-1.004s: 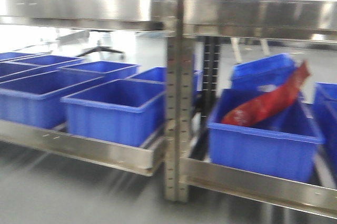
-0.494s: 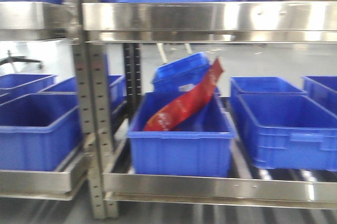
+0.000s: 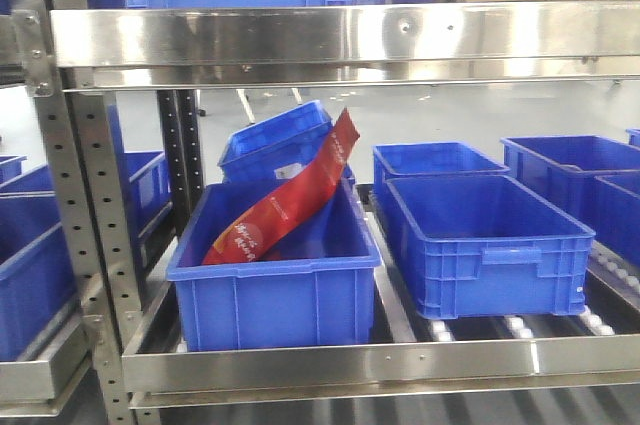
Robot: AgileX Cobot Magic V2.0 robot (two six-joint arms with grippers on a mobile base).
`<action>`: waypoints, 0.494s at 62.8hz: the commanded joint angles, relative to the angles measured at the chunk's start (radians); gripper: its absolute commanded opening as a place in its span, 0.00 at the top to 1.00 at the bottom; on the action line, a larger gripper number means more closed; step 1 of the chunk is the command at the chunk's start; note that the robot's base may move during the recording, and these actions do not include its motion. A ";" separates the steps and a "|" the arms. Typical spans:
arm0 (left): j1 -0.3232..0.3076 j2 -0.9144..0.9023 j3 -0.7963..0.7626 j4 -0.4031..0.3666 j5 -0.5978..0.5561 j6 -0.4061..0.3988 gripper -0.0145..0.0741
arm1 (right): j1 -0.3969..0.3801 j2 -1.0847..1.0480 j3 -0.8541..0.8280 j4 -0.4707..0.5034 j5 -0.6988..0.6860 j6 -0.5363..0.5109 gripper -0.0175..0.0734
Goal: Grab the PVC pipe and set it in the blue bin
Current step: 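Drive up to the steel shelf of blue bins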
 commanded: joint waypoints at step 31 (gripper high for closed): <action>0.003 -0.005 -0.003 -0.007 -0.023 -0.005 0.96 | 0.000 -0.001 0.003 -0.013 -0.016 -0.004 0.99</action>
